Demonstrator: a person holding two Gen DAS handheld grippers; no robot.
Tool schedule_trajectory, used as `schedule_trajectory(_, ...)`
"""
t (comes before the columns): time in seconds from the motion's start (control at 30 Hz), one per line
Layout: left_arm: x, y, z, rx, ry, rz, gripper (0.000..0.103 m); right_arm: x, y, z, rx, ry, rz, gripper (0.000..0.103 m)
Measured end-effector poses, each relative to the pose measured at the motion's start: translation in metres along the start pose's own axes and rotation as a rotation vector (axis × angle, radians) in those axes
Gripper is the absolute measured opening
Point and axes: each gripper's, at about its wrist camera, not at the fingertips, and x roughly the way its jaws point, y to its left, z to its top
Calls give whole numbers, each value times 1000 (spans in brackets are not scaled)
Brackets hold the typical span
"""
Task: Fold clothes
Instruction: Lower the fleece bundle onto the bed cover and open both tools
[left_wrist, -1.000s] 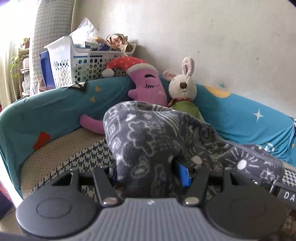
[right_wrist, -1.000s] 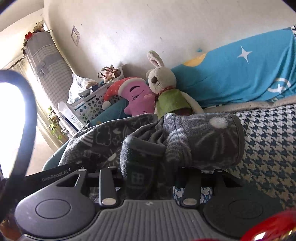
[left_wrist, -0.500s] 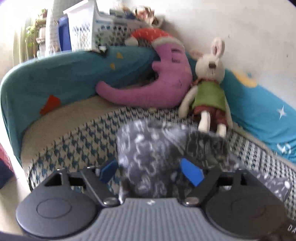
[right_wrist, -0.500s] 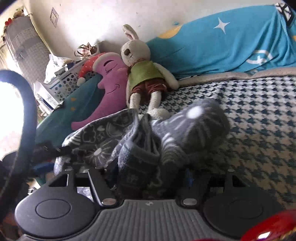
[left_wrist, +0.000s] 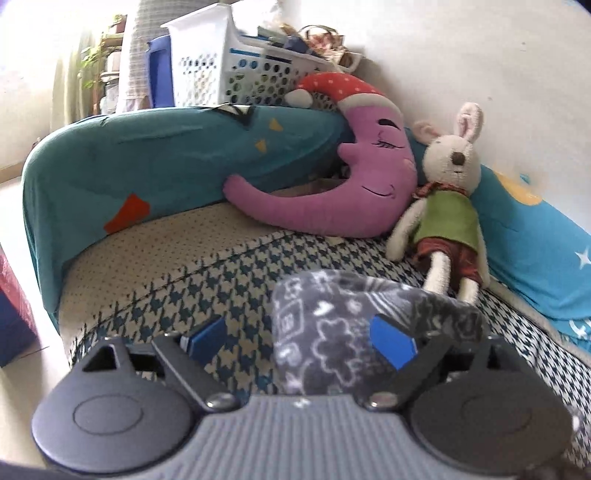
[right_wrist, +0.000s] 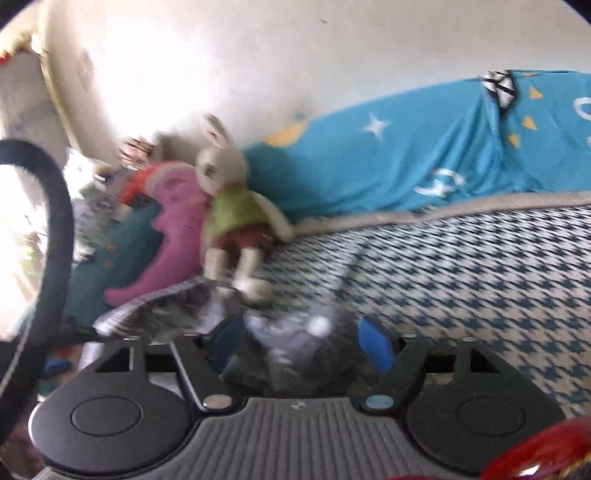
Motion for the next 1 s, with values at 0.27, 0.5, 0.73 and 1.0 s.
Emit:
schedule_trajectory(0.27,23,-2,6,11,6,38,91,25,37,-17,-111,121,235,60)
schedule_trajectory(0.5,40,-6,6,35,19,55,96,36,32,-32,-111,171,224,59)
schedule_trajectory(0.73,57,-5,3,35,55,72,100,49,24,-38,-90,201,201,56)
schedule_trajectory(1.0,64,-5,-1,46,61,83,102,53,19,-40,-81,203,189,50)
